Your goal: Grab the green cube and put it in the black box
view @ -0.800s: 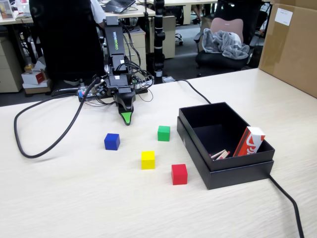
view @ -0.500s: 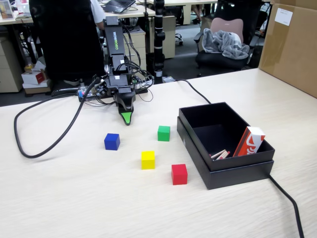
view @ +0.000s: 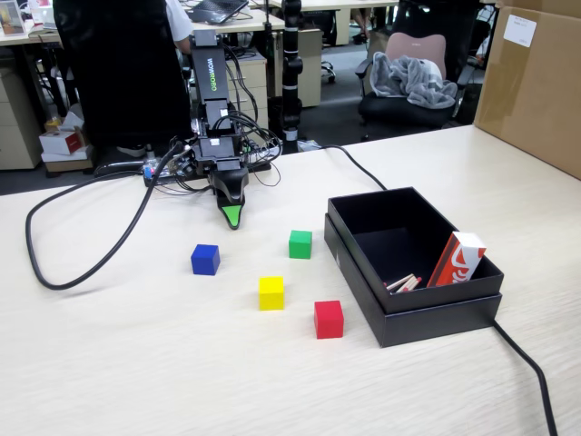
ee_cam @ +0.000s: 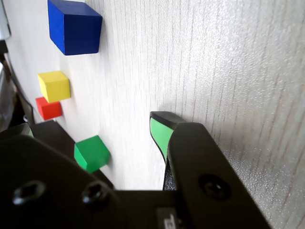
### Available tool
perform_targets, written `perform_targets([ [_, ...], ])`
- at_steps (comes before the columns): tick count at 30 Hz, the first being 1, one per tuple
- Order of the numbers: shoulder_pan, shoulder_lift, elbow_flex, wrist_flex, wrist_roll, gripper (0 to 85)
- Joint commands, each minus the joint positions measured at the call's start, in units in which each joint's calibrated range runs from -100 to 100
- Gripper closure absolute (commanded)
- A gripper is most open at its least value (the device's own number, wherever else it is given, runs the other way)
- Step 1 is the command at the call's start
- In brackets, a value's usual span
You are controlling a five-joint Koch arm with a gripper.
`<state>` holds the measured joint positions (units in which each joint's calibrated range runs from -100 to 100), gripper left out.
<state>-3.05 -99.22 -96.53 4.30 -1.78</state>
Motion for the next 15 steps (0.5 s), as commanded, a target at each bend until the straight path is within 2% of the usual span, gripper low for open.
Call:
perform_targets([
  [1, 0.00, 0.49, -0.39, -2.09, -0.29, 36.7],
  [15, 0.68, 0.49, -0.30, -2.09, -0.29, 37.0],
])
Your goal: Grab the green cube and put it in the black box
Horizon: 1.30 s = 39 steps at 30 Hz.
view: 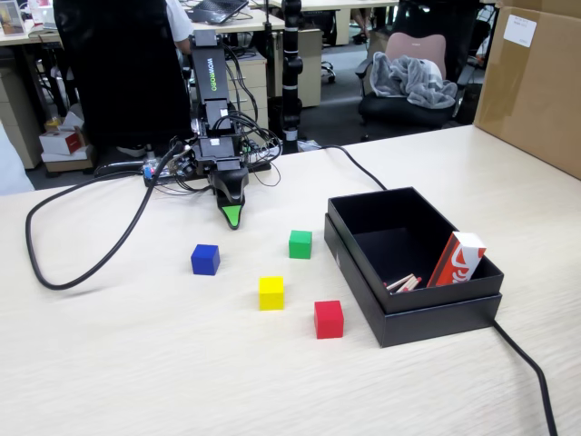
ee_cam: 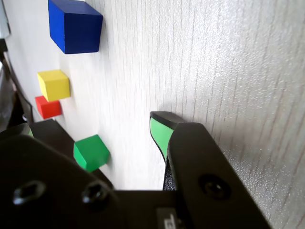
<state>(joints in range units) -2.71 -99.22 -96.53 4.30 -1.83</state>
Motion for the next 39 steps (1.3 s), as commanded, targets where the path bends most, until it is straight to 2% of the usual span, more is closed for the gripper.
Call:
perform_targets([
  [1, 0.34, 0.49, -0.30, -2.09, -0.24, 37.0],
  [21, 0.78, 0.26, 0.25, -3.04, -0.05, 37.8],
  [29, 0.73, 0.14, 11.22, -15.74, 0.54, 37.8],
  [35, 2.88, 0.37, 28.63, -39.07, 4.98, 37.8],
  [39, 4.79, 1.52, 38.15, -48.31, 7.18, 37.8],
])
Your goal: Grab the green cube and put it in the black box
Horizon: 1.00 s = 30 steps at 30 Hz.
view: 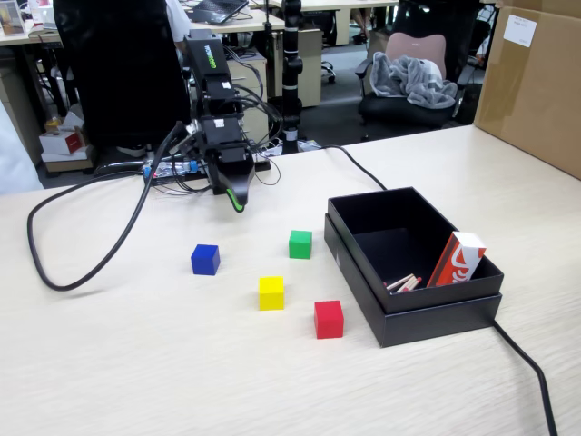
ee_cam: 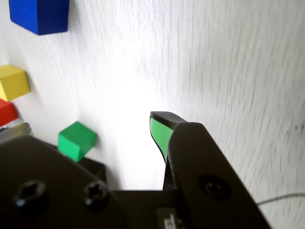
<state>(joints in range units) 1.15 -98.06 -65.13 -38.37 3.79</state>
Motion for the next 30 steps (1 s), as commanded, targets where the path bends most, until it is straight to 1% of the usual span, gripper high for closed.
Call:
perform_targets([
  [1, 1.47, 0.93, 9.01, -7.12, 2.10, 37.9],
  [3, 2.83, 2.30, 13.00, -9.37, 2.78, 38.2],
  [5, 4.15, 4.83, 16.72, -11.44, 4.59, 38.7],
  [6, 4.88, 6.89, 18.53, -11.87, 5.37, 40.3],
  [7, 5.71, 10.45, 21.61, -12.22, 6.79, 41.0],
  [8, 5.96, 11.60, 22.61, -12.30, 7.23, 41.0],
  [13, 9.23, 22.96, 33.31, -13.69, 11.87, 41.0],
  [16, 10.55, 30.53, 39.38, -14.90, 14.11, 41.0],
  [20, 11.14, 39.60, 43.92, -14.90, 17.14, 40.8],
  [27, 11.04, 55.20, 48.99, -14.81, 19.44, 40.4],
  [30, 10.89, 61.05, 50.35, -14.29, 19.73, 40.0],
])
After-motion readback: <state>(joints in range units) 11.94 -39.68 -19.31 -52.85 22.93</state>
